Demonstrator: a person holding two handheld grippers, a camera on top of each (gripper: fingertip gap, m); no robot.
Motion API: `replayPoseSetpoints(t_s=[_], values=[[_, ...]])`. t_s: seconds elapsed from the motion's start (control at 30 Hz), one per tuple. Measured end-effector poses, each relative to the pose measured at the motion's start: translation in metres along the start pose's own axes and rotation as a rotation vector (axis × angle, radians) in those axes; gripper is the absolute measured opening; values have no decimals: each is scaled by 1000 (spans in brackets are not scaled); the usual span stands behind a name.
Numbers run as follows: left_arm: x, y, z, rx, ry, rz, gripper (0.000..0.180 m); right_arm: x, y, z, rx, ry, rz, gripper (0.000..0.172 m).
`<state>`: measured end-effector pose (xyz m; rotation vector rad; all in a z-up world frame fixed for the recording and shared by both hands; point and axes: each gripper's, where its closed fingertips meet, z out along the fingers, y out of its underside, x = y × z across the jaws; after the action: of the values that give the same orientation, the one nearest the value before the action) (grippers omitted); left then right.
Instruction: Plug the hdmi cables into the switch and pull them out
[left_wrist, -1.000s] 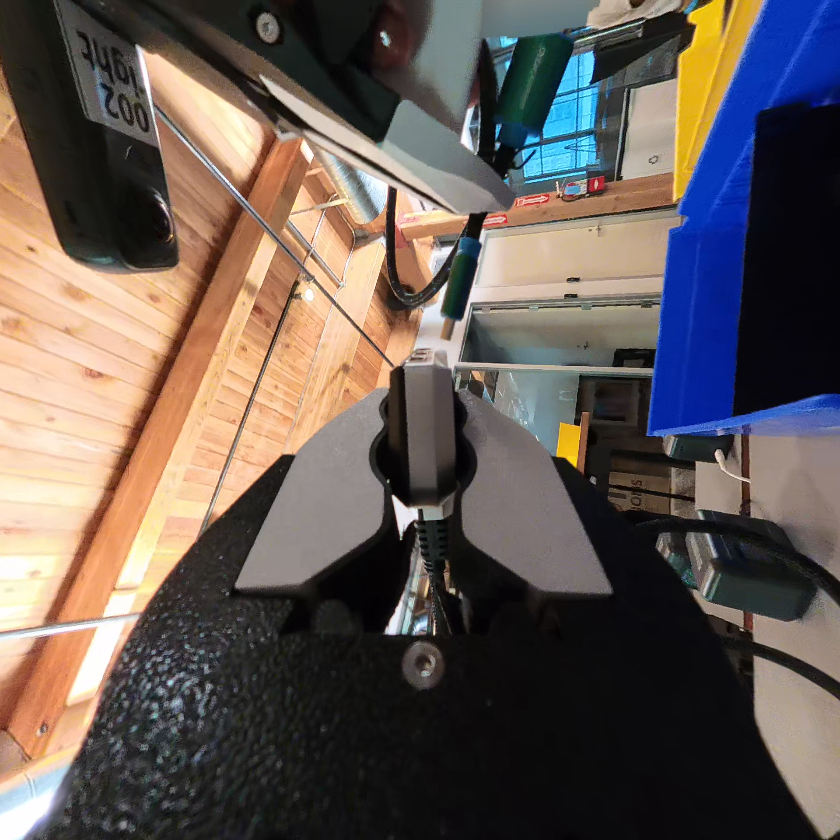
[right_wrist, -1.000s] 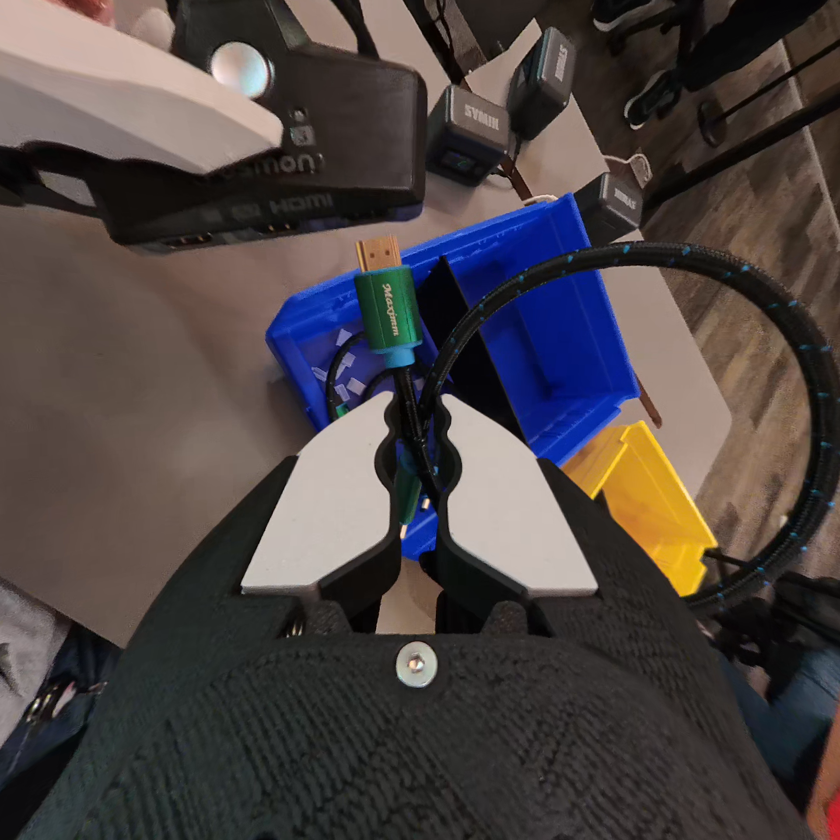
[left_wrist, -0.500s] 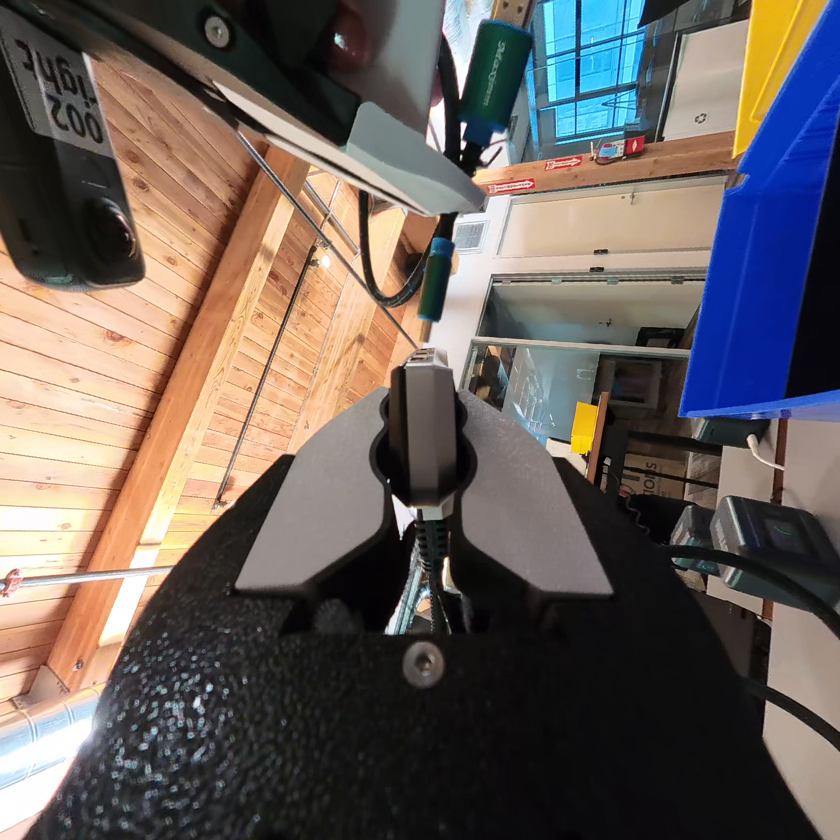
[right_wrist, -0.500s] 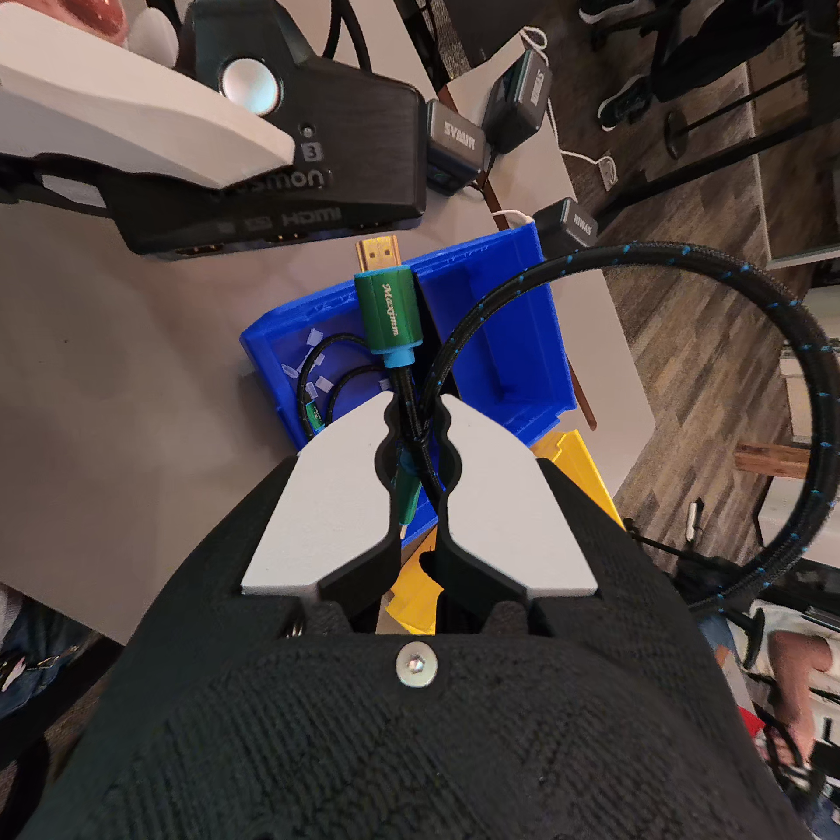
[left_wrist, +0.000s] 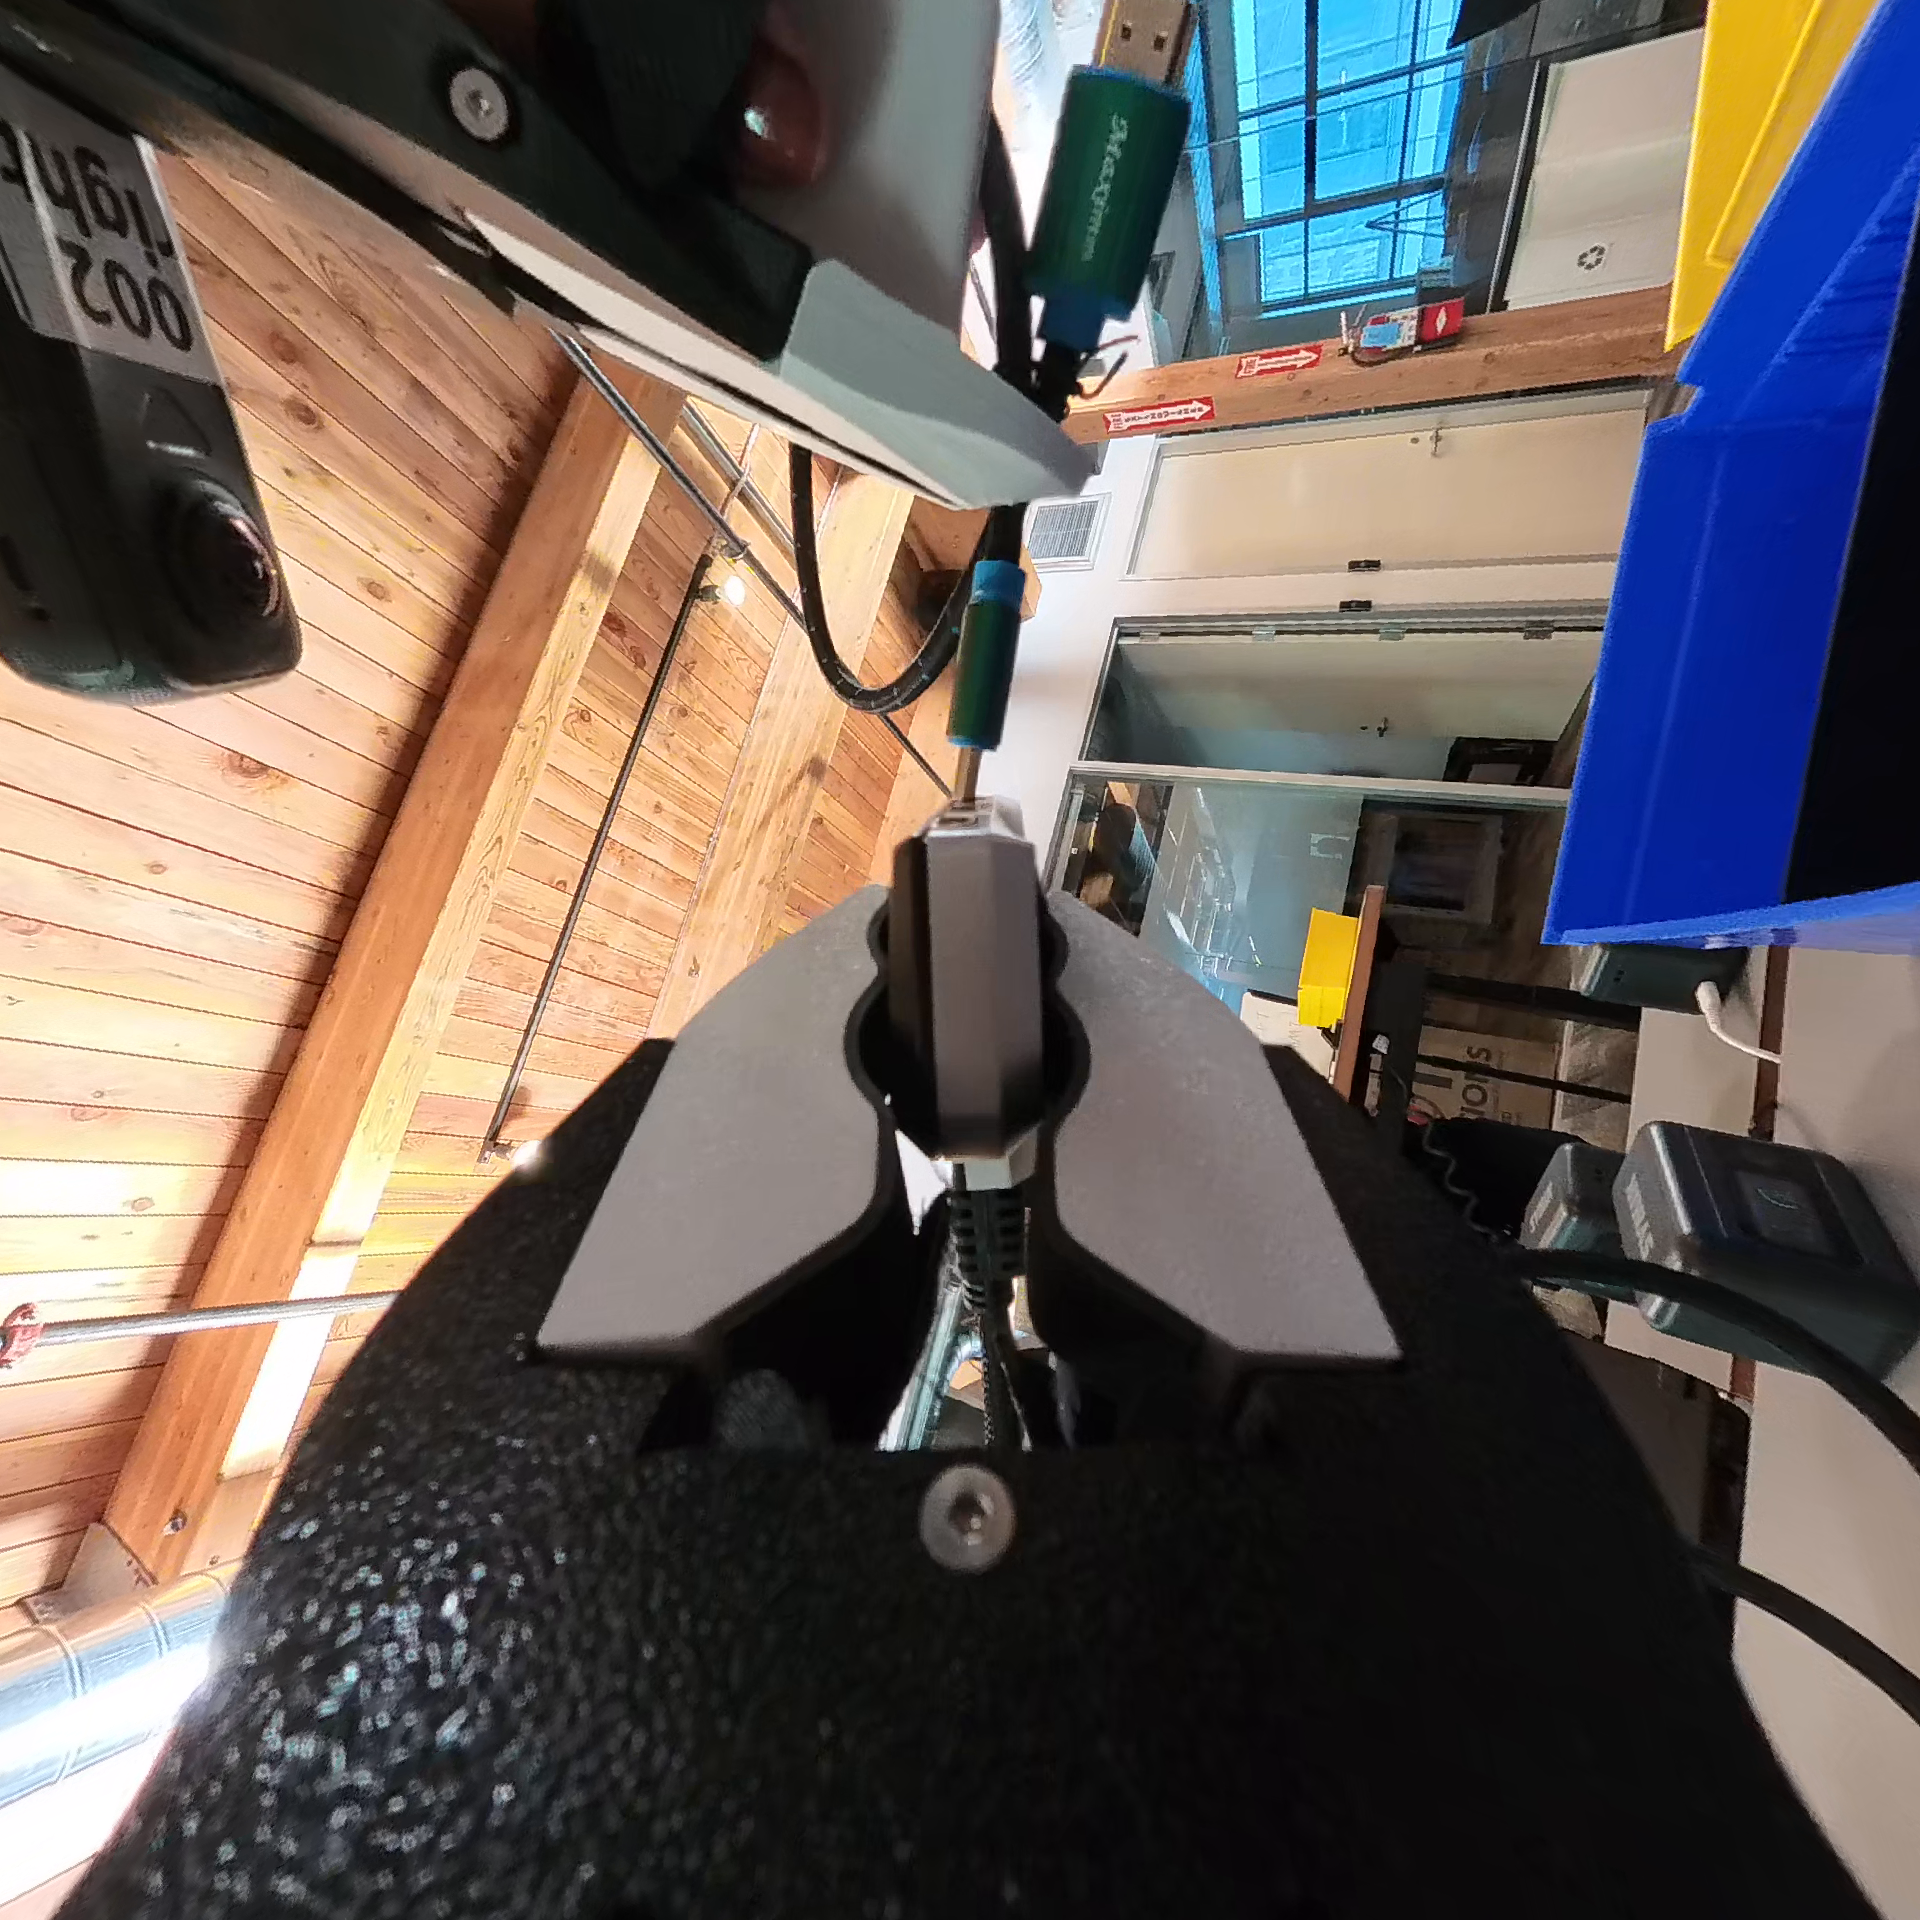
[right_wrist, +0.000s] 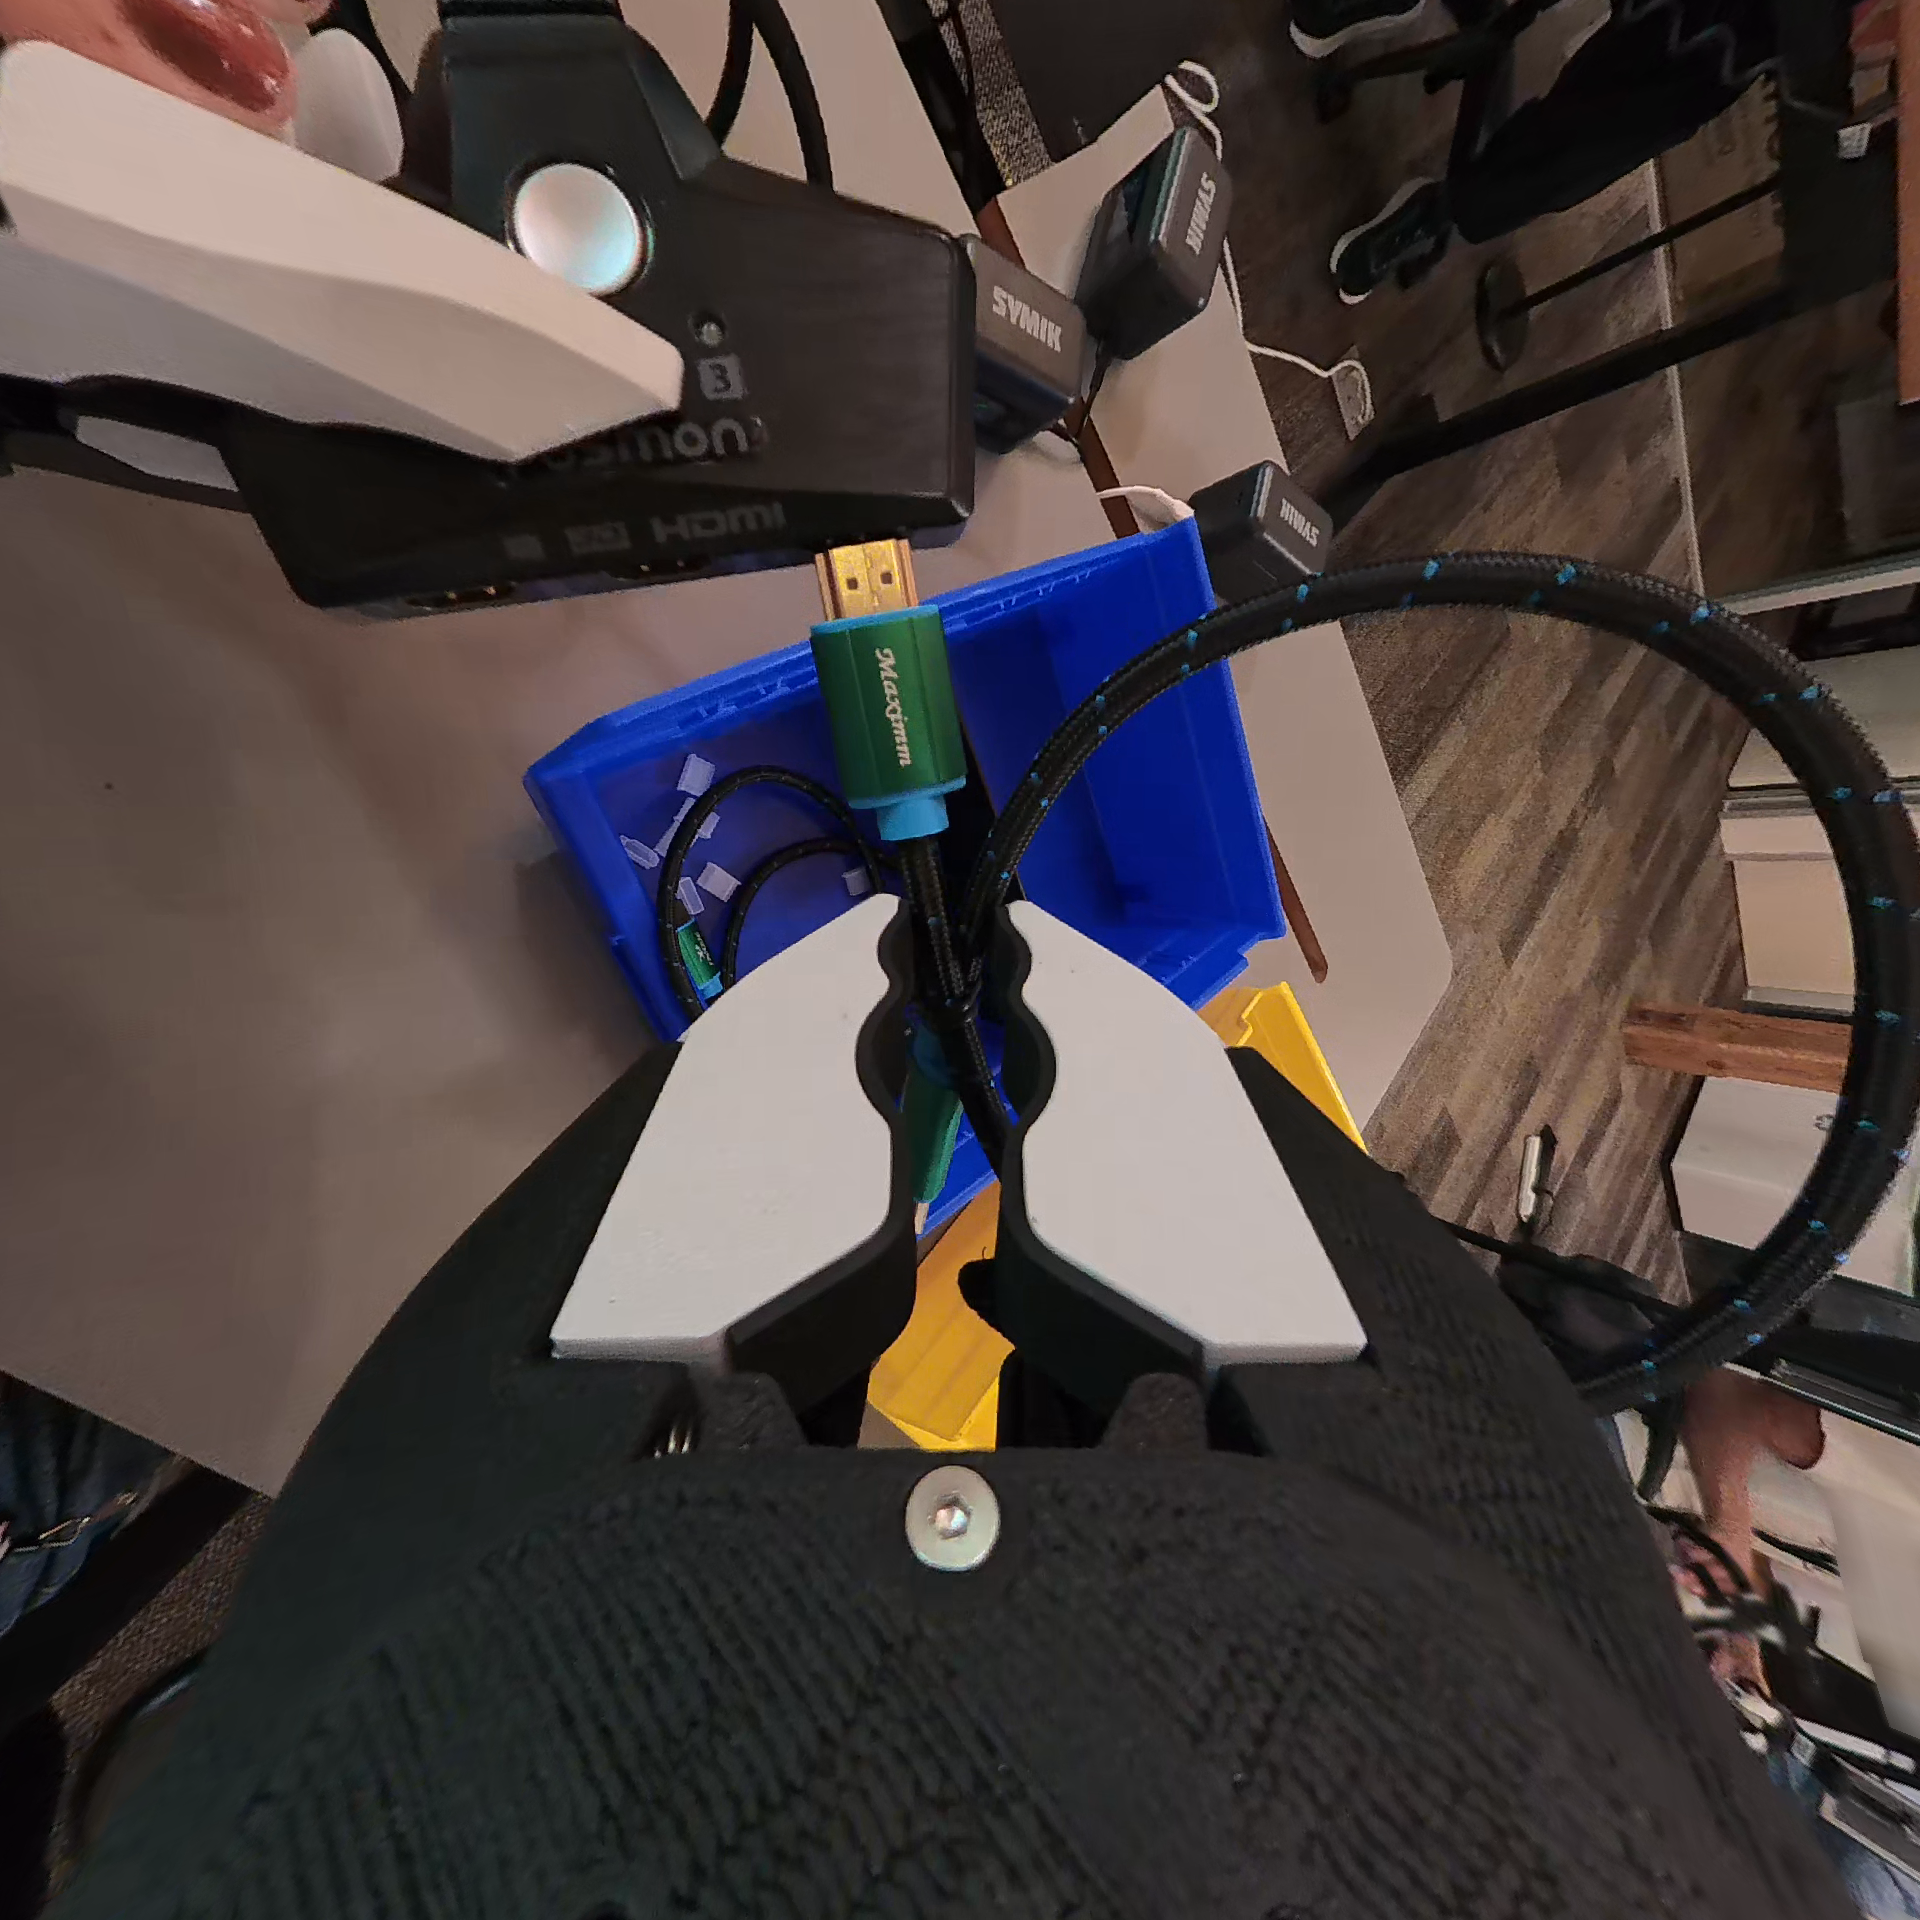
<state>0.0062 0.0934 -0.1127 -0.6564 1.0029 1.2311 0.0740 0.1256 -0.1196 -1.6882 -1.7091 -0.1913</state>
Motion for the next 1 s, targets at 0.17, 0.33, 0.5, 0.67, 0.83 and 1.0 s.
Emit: replayPoseSetpoints(t_s=[0.17,0.33,0.5,0.67,0.83,1.0], values=[[4,-1,1,-14,11,36,22,-1,2,5,-12,-1,-5,13],[10,-2,2,-24,22,108,22,-2,5,8,-36,-20,0,13],[15,-3,3,-28,34,144,22,-5,7,9,-34,-52,13,13],[14,-4,3,13,58,-77,22,-3,9,11,-35,-64,18,13],[-10,1,0,55,23,-370,21,0,0,-1,25,-71,8,13],[-45,7,-6,92,-30,-583,21,-3,-19,-22,256,-132,3,14]])
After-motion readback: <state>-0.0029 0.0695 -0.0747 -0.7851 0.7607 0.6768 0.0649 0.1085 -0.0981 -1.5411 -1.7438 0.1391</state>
